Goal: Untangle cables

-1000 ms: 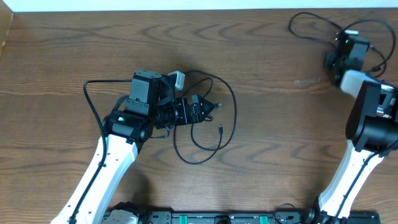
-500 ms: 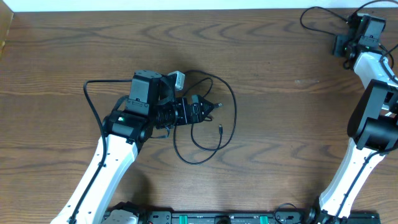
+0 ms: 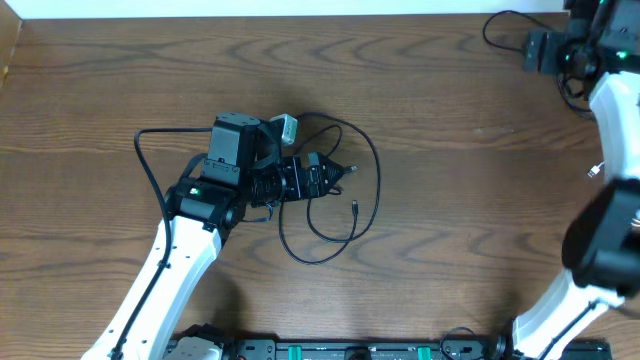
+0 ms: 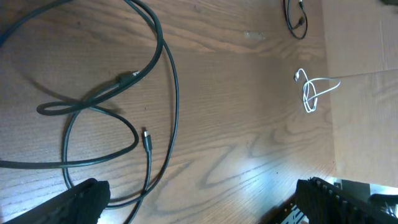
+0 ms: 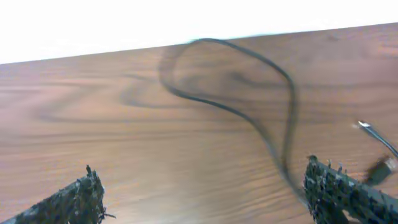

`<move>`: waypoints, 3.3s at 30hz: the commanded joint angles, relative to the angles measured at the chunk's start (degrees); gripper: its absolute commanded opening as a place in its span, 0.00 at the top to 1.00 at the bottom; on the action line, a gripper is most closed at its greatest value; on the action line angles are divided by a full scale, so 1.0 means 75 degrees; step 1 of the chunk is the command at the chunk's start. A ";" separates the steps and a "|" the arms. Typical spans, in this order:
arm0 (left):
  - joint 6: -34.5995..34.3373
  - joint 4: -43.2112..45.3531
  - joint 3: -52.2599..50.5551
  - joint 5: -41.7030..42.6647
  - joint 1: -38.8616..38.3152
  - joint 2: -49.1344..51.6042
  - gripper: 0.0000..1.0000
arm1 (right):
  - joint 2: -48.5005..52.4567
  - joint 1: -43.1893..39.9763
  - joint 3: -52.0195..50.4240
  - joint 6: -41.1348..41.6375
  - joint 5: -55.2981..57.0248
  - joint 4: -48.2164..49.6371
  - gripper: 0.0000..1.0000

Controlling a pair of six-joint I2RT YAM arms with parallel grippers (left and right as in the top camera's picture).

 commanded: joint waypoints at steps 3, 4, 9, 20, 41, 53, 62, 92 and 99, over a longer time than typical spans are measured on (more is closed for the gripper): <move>0.0050 -0.0017 0.0061 -0.0044 0.0041 -0.0035 0.00 | -0.0860 0.0323 0.0111 0.1279 -0.2139 -0.0912 0.01; 0.0050 -0.0017 0.0061 -0.0044 0.0041 -0.0035 0.00 | -0.0953 0.0388 0.0111 0.1387 -0.2518 -0.1134 0.01; 0.0047 -0.0017 0.0061 -0.0044 0.0041 -0.0035 0.00 | -0.1078 0.0740 0.0108 0.1853 -0.4106 -0.2282 0.01; 0.0026 0.0122 0.0064 -0.0242 0.0154 -0.0064 0.00 | -0.1070 0.2294 0.0085 0.2328 -0.3736 -0.4972 0.01; -0.0411 -0.1052 0.0061 -0.1445 0.1961 -0.1393 0.00 | -0.1011 0.5989 -0.2299 0.9308 -0.2527 -0.3576 0.01; -0.0411 -0.1049 0.0061 -0.1445 0.1961 -0.1376 0.00 | -0.0813 0.6770 -0.2646 1.2120 -0.2028 -0.1507 0.01; -0.0411 -0.1049 0.0061 -0.1445 0.1961 -0.1376 0.00 | -0.0041 0.6779 -0.2646 1.3237 -0.2127 -0.0676 0.01; -0.0411 -0.1049 0.0061 -0.1445 0.1961 -0.1376 0.00 | -0.0245 0.6438 -0.2640 0.6822 -0.0248 -0.2882 0.83; -0.0411 -0.1049 0.0061 -0.1445 0.1961 -0.1376 0.00 | -0.0245 0.6441 -0.2643 0.6825 0.1005 -0.4007 0.61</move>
